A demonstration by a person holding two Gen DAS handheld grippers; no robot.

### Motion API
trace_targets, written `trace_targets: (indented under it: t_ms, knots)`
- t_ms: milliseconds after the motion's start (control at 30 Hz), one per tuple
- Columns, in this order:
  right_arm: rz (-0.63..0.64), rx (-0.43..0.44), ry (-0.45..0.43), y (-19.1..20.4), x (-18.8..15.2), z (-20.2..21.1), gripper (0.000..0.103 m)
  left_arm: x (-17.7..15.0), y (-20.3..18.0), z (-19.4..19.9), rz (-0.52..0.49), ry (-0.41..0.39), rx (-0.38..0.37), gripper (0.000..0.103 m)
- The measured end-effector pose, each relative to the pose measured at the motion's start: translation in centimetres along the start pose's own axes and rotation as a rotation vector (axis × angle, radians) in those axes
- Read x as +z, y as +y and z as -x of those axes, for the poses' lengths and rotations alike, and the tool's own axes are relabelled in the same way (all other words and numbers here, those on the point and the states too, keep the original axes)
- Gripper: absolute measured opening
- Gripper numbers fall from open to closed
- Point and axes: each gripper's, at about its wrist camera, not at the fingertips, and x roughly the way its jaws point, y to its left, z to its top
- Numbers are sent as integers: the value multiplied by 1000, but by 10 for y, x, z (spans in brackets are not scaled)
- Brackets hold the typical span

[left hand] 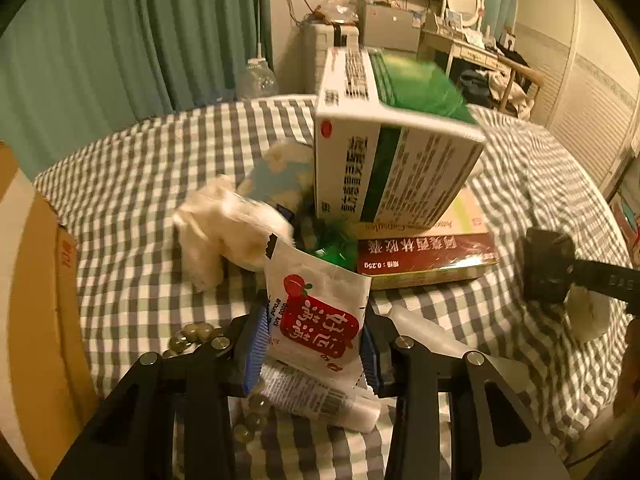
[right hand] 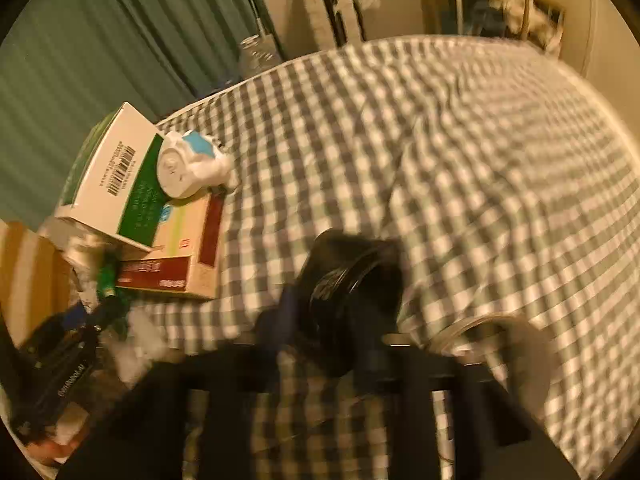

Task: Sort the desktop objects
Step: 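Grasp the red-printed sachet with the left tool while the right tool grasps the black cup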

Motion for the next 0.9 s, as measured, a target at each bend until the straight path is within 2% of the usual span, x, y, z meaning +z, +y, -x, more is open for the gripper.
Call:
trace_targets:
  t_ms: [100, 233, 533, 667, 800, 900]
  knots:
    - [-5, 11, -28, 0, -3, 11, 7, 3, 7, 16, 25, -20, -7, 41]
    - [15, 53, -43, 7, -8, 27, 7, 6, 14, 37, 47, -28, -53, 33]
    - [40, 116, -70, 24, -28, 70, 7, -2, 12, 80, 53, -52, -55, 32]
    - [63, 133, -88, 38, -39, 92, 7, -11, 10, 98, 72, -54, -109, 32]
    - [102, 155, -109, 64, -46, 117, 7, -21, 9, 118, 134, -64, -148, 32]
    - [155, 161, -128, 89, -53, 133, 7, -26, 6, 134, 136, -83, -150, 32]
